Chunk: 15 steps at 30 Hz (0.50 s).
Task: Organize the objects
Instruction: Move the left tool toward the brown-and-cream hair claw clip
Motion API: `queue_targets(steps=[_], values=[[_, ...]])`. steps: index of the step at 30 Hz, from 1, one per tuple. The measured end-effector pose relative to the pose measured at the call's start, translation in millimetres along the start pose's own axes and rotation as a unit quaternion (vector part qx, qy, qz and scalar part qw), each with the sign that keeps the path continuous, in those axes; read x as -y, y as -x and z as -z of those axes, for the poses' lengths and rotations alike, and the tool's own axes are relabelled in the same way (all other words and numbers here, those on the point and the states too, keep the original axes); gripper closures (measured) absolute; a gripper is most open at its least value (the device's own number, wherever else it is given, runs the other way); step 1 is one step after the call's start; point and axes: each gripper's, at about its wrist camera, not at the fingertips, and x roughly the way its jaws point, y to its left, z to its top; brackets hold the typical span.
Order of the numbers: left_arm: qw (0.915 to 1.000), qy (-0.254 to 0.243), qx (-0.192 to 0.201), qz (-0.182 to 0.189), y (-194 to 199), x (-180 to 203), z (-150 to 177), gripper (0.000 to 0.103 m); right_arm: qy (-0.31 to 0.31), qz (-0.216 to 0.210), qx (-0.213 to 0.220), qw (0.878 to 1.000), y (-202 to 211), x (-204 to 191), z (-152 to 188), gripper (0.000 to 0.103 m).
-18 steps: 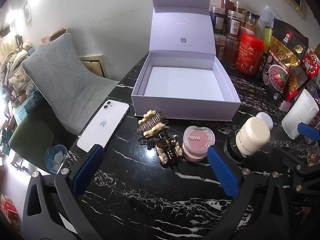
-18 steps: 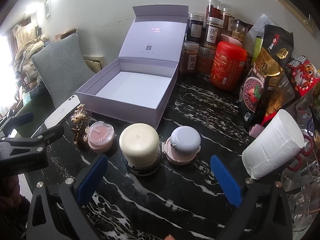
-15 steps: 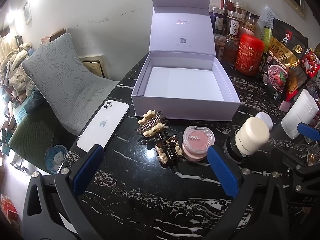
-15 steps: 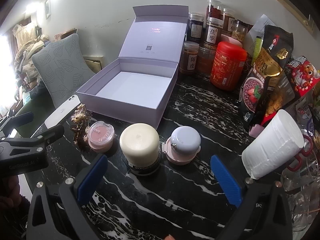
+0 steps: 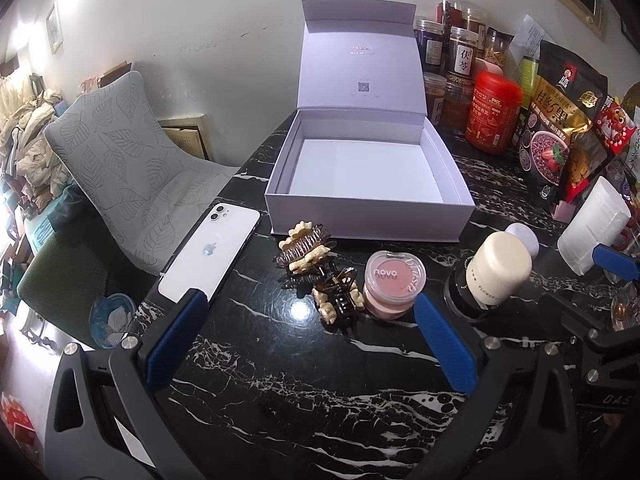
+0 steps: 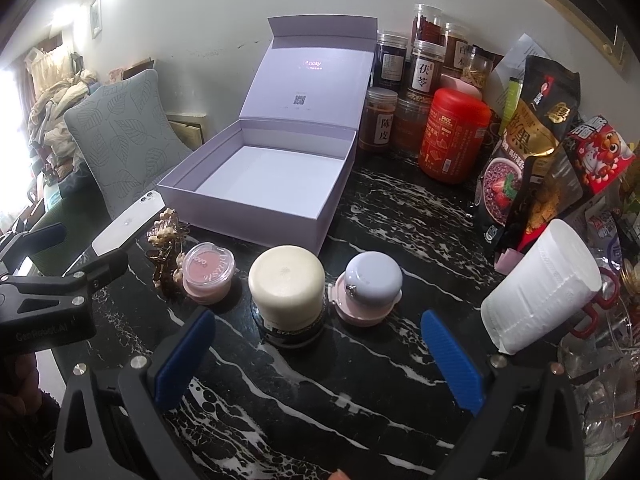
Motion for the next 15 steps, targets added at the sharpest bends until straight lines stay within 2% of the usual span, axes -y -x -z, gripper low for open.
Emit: queue_targets(steps=[15], values=[[0.9997,-0.013,0.0,0.018,8.7,-1.3,13.8,0.0,-0.016,0.001,0.009,1.0,10.2,-10.5,14.9,0.0]])
